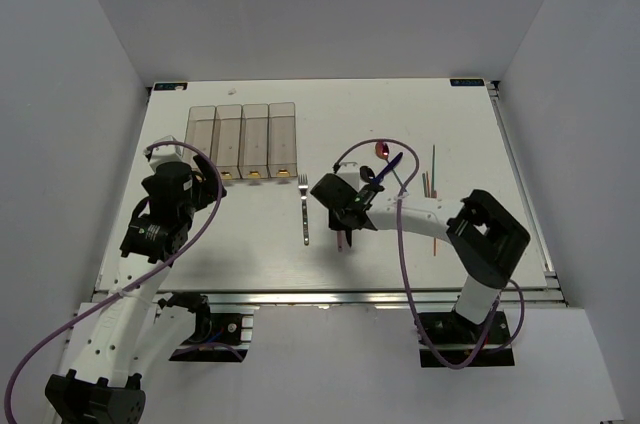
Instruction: Sort the eating utensils into containers
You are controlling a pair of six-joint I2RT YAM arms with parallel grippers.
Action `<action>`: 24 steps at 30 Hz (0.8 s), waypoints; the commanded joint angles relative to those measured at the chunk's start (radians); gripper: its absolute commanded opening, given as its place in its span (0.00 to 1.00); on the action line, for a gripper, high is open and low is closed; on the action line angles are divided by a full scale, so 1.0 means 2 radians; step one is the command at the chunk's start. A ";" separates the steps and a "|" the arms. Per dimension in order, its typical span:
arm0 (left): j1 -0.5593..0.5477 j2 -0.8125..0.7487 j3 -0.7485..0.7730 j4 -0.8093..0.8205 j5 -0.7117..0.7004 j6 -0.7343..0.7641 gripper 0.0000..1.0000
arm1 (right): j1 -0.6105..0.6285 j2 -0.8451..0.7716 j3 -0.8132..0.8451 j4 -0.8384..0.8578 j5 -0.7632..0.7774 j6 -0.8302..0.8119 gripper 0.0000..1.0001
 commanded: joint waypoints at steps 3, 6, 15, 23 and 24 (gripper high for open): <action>-0.001 -0.009 -0.003 0.007 -0.001 0.001 0.98 | 0.001 -0.060 0.024 -0.017 0.036 -0.010 0.00; -0.002 -0.009 -0.003 0.007 0.000 0.001 0.98 | 0.001 -0.082 0.023 0.021 0.011 -0.032 0.00; -0.001 -0.006 0.025 0.016 0.151 -0.013 0.98 | 0.002 -0.134 -0.019 0.189 -0.190 -0.093 0.00; -0.001 -0.008 -0.032 0.170 0.382 -0.162 0.94 | 0.010 -0.204 -0.058 0.285 -0.268 -0.113 0.00; -0.001 -0.001 -0.039 0.187 0.391 -0.176 0.93 | 0.013 -0.201 -0.051 0.278 -0.265 -0.129 0.00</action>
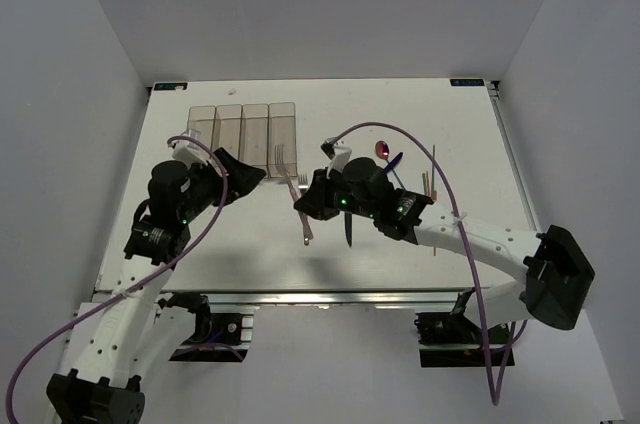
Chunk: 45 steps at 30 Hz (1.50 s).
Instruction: Sort the eating utensils into containers
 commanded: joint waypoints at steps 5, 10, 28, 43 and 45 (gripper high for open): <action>-0.001 0.037 -0.039 0.137 0.115 -0.116 0.87 | 0.035 0.020 0.043 0.043 0.005 -0.035 0.00; -0.001 0.044 -0.045 0.150 0.122 -0.118 0.83 | 0.041 0.049 0.080 0.022 0.033 -0.030 0.00; -0.001 0.086 -0.021 0.097 0.088 -0.068 0.00 | 0.070 0.096 0.145 -0.016 0.098 -0.061 0.00; 0.004 0.356 0.266 -0.134 -0.297 0.228 0.00 | 0.023 -0.060 0.011 -0.113 0.200 -0.043 0.89; 0.005 0.394 0.319 -0.133 -0.295 0.281 0.00 | 0.021 -0.086 -0.005 -0.127 0.208 -0.055 0.89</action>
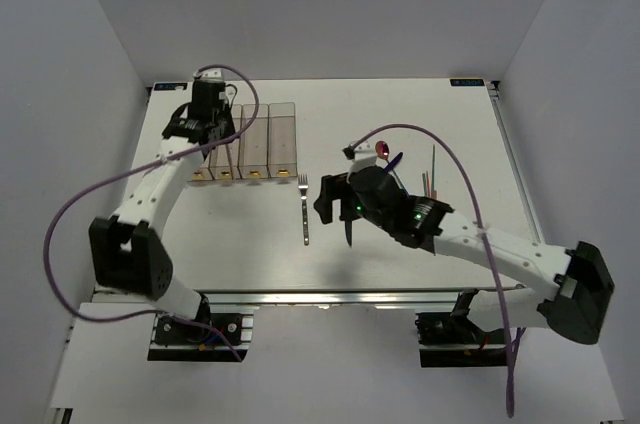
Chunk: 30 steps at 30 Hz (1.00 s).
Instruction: Sort the eating utensils into containers
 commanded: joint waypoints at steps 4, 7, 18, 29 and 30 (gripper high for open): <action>0.046 0.127 0.152 -0.056 -0.056 0.159 0.00 | -0.006 -0.106 -0.025 -0.057 0.034 -0.029 0.89; 0.058 0.180 0.213 -0.057 -0.091 0.203 0.00 | -0.008 -0.131 -0.039 -0.075 0.024 -0.036 0.89; 0.089 0.314 0.289 -0.028 -0.110 0.296 0.03 | -0.009 -0.175 -0.074 -0.079 -0.003 -0.046 0.89; 0.108 0.355 0.300 -0.005 -0.056 0.263 0.19 | -0.009 -0.168 -0.055 -0.091 0.002 -0.052 0.89; 0.108 0.357 0.300 -0.006 -0.060 0.261 0.25 | -0.009 -0.168 -0.054 -0.092 0.003 -0.052 0.89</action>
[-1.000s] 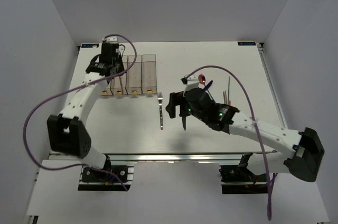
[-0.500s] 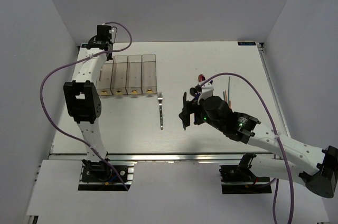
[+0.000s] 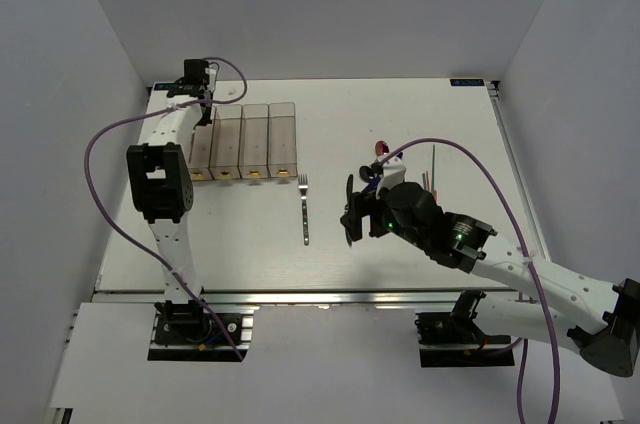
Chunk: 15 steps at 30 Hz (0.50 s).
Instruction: Sort the eating utensils into containers
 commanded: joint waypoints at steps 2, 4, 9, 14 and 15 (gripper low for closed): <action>0.009 -0.009 0.012 0.019 0.003 -0.017 0.30 | -0.001 -0.001 0.018 -0.003 0.007 -0.010 0.89; 0.027 -0.008 0.008 0.017 0.021 -0.024 0.37 | -0.001 0.002 0.020 -0.002 0.009 -0.011 0.89; 0.038 -0.017 0.010 0.009 0.073 -0.035 0.98 | -0.001 0.024 0.030 -0.002 0.002 -0.014 0.89; 0.037 -0.054 0.006 -0.002 0.062 -0.045 0.98 | -0.001 0.045 0.037 0.014 0.002 -0.005 0.89; 0.038 -0.064 0.009 -0.009 0.060 -0.048 0.98 | -0.001 0.051 0.040 0.014 0.004 -0.001 0.89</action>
